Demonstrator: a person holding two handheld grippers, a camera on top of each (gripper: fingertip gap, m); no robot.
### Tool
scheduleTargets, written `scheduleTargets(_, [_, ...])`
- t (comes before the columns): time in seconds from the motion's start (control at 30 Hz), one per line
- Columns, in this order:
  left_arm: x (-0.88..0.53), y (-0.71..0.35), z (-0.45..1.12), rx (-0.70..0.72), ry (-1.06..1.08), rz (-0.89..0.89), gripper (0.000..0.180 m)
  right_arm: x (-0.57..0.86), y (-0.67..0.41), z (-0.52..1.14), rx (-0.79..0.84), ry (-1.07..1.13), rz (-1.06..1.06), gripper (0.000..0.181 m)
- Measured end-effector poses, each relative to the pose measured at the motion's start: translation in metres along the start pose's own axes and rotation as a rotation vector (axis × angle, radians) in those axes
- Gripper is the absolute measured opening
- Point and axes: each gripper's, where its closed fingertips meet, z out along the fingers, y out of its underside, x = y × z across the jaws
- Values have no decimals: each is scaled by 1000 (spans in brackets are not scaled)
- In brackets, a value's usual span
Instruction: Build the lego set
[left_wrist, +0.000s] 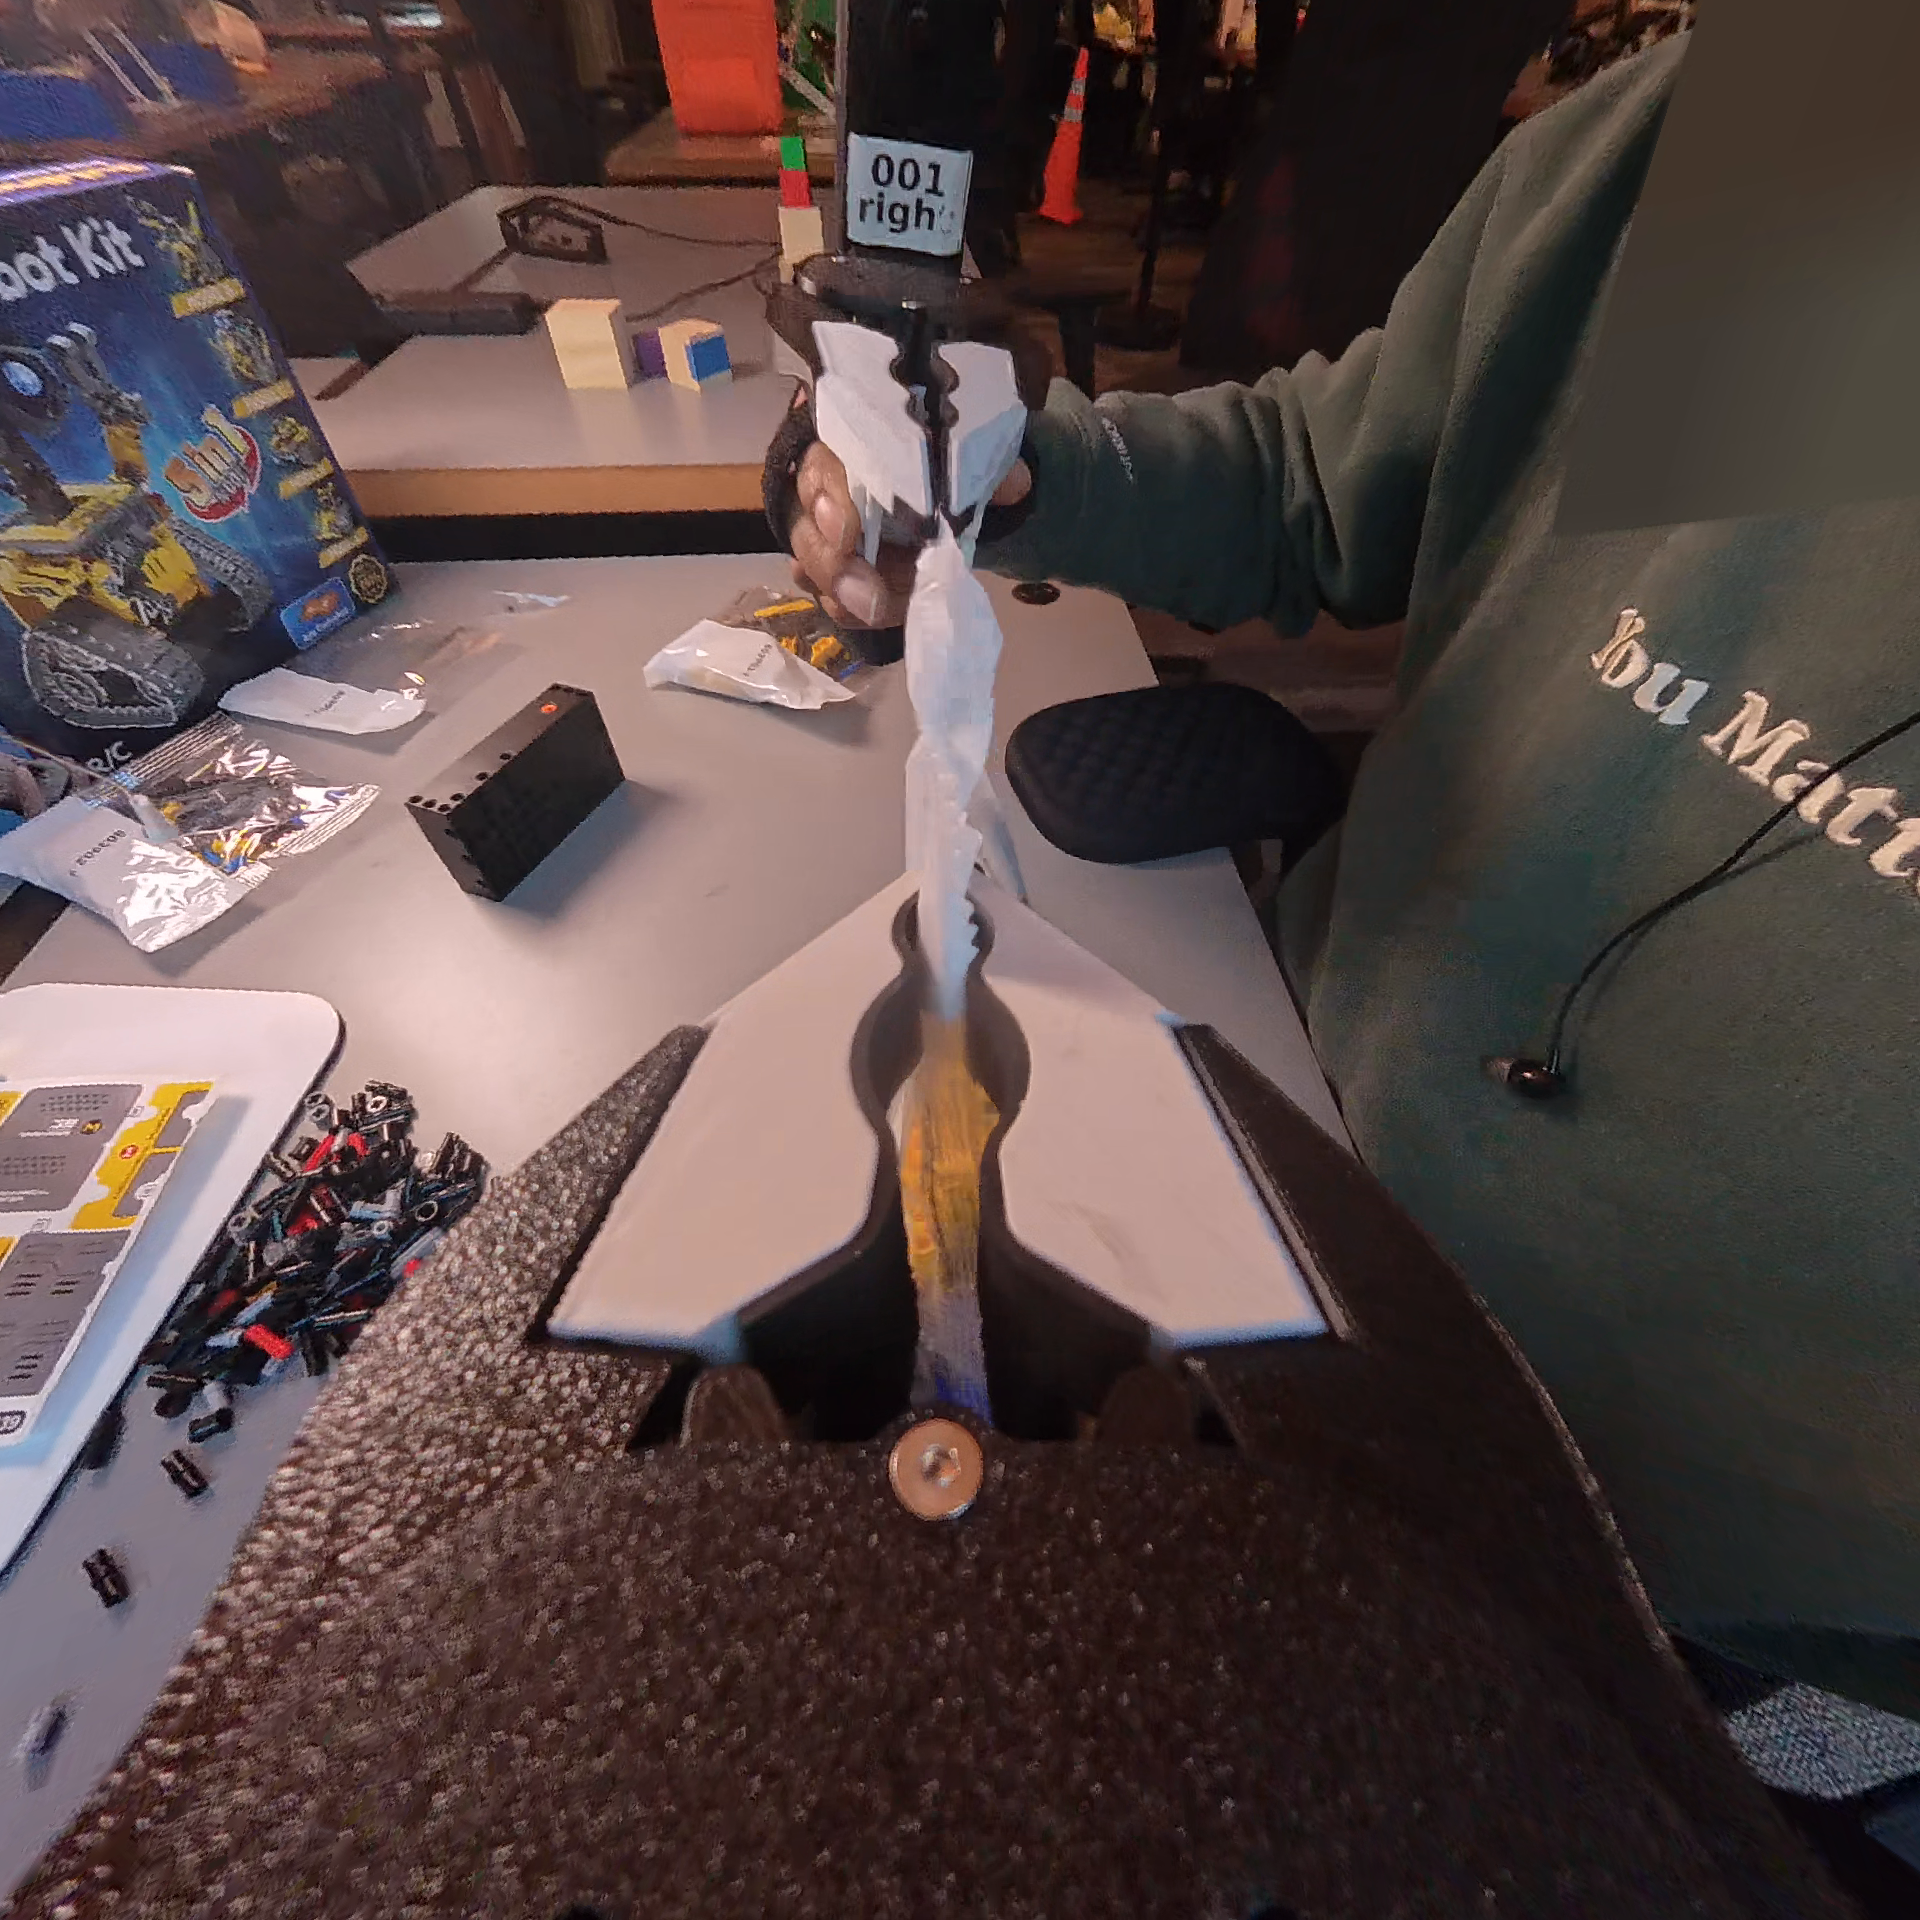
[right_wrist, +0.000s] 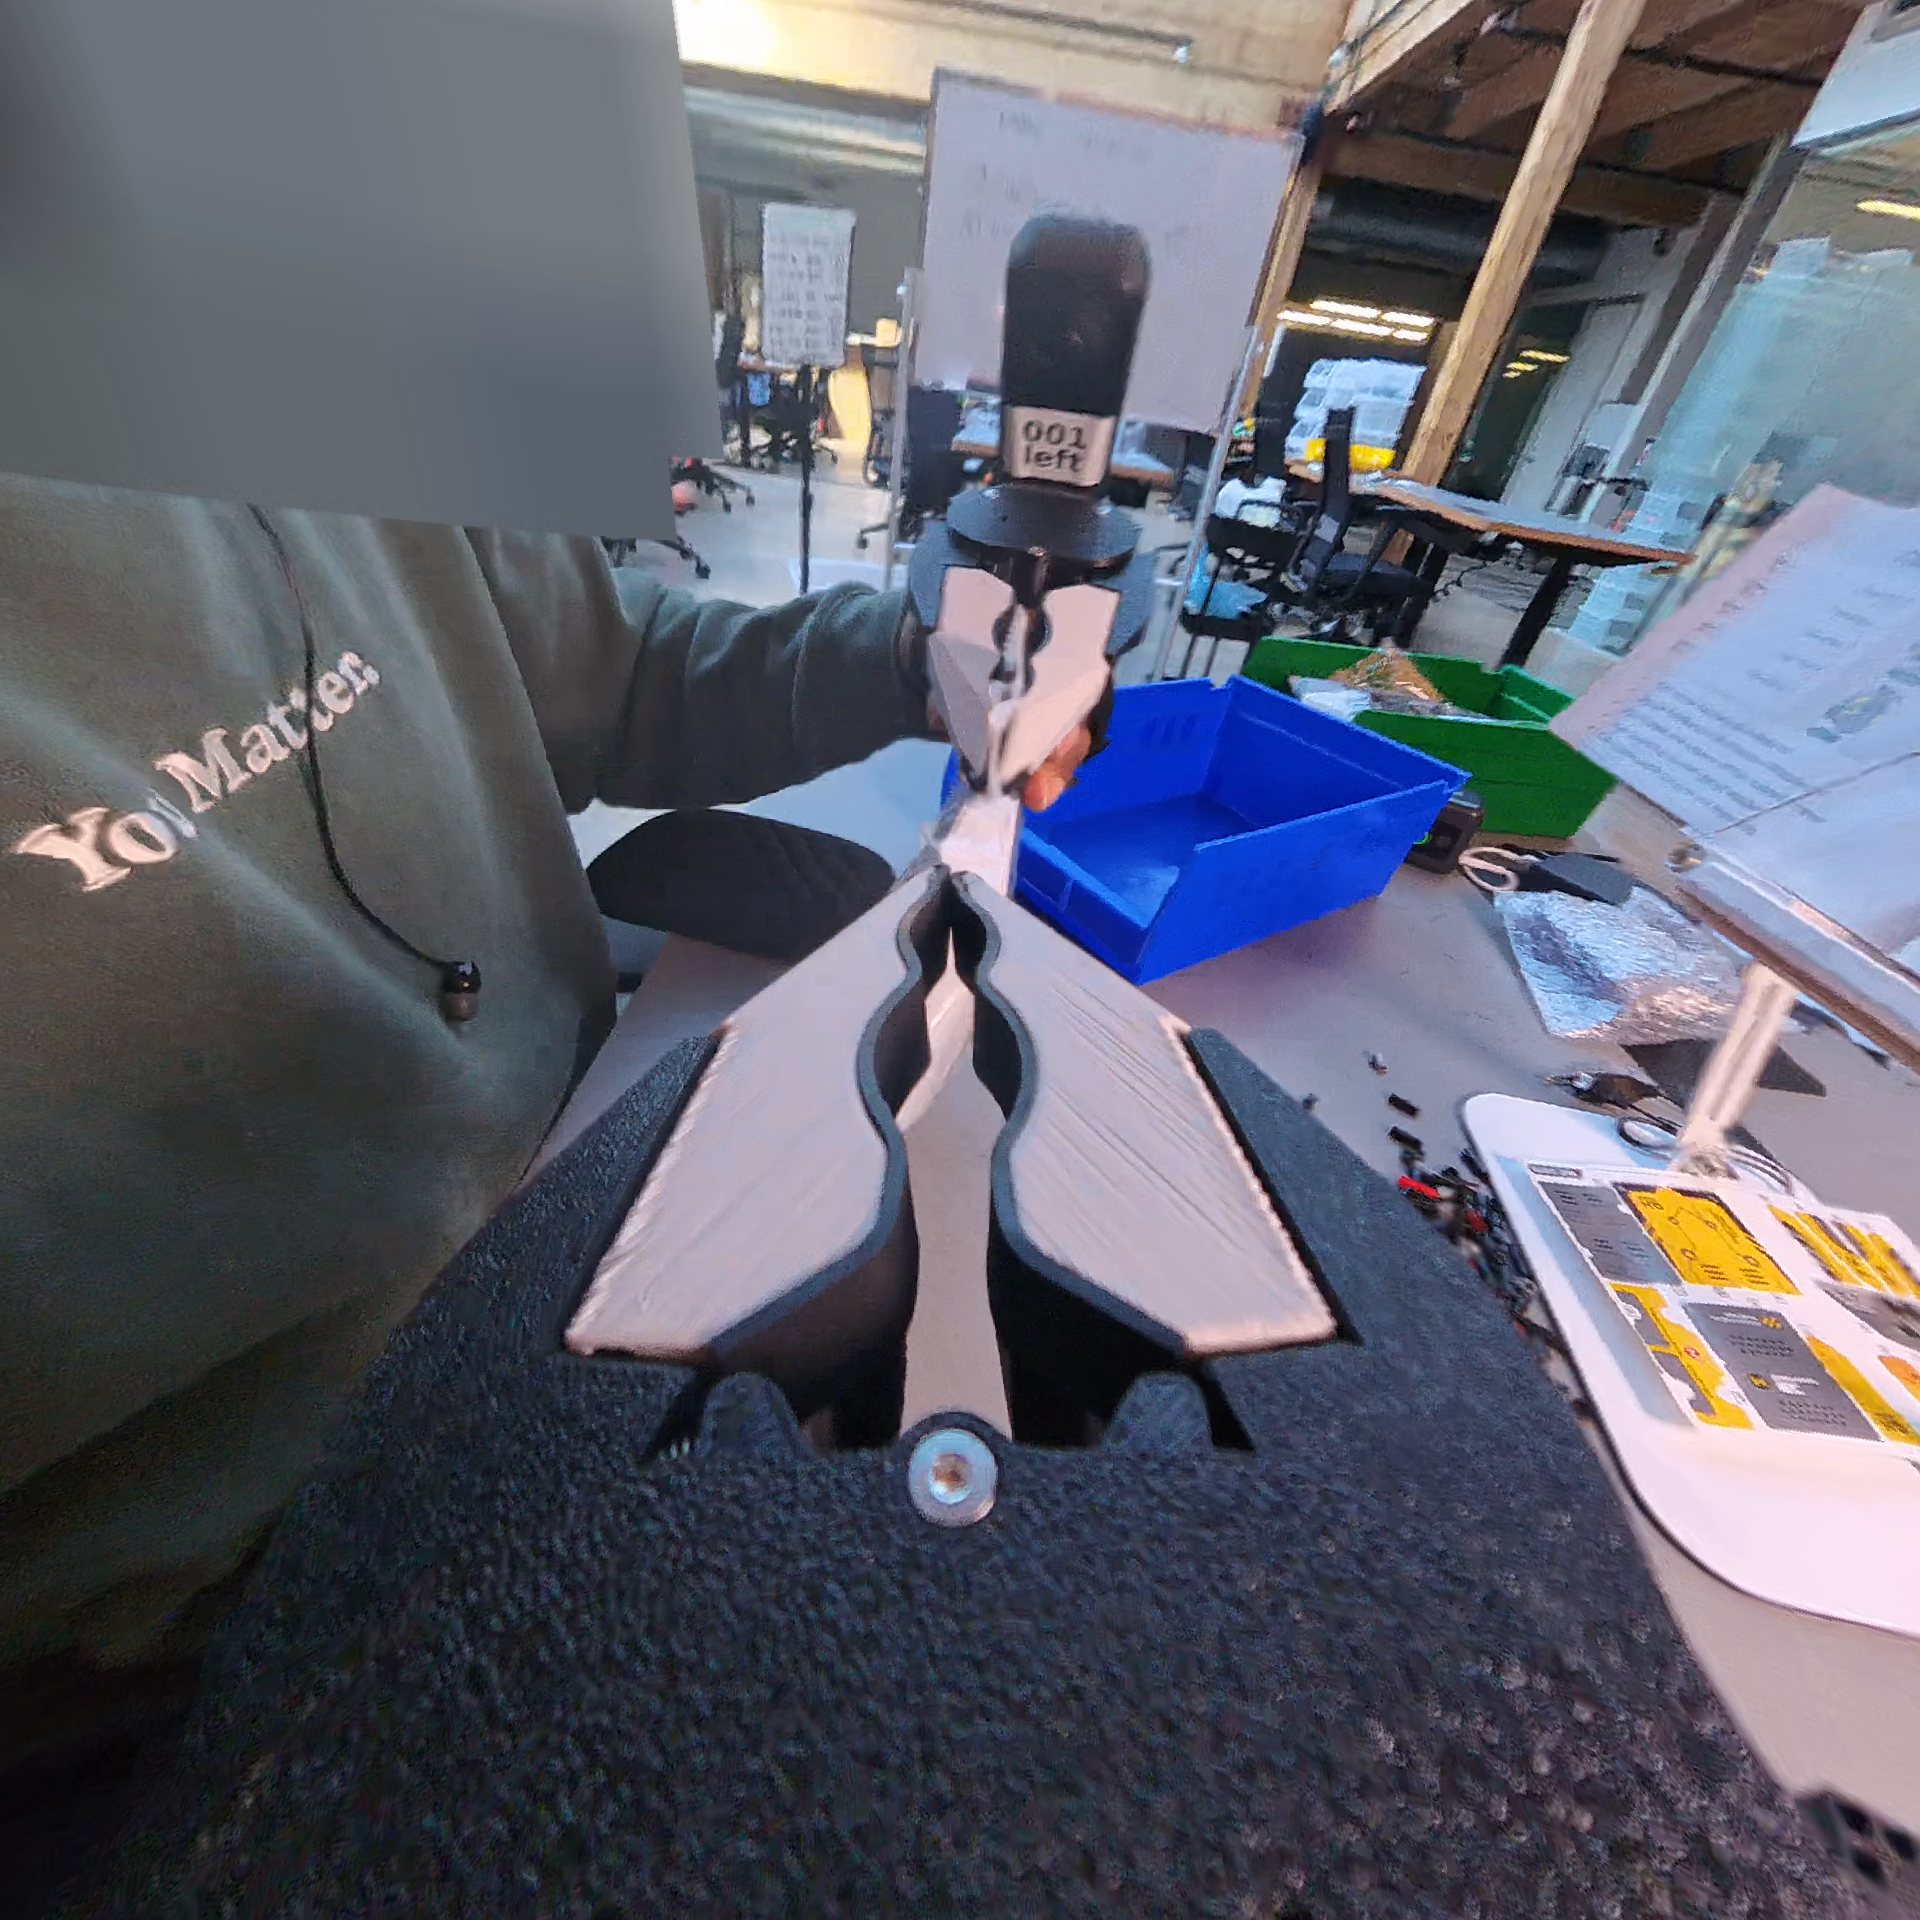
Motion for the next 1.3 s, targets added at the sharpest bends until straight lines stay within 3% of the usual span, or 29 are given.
scheduleTargets(0.1, [0, 12, -2, -22, -11, -15, 0, -1, 12, -8, -73, 50, -31, 0])
scheduleTargets(0.73, [-6, 13, 18, 267, -41, -126, 0, 14, -55, -15, 78, 68, -100, 0])
scheduleTargets(0.83, [-1, 19, 22, 242, -10, -133, 7, 12, -55, -2, 64, 39, -95, 0])
scheduleTargets(1.03, [10, 1, 30, 74, 43, -59, 64, 3, -63, 19, 38, -29, -126, 0])
scheduleTargets(1.13, [15, -7, 46, -16, 92, -60, 67, -1, -62, 32, 18, -55, -141, 0])
scheduleTargets(1.23, [18, 8, 62, -145, 129, -48, 47, -1, -66, 38, 22, -59, -151, 0])
scheduleTargets(1.3, [19, 8, 67, -135, 148, -40, 30, 0, -64, 37, 12, -53, -151, 0])
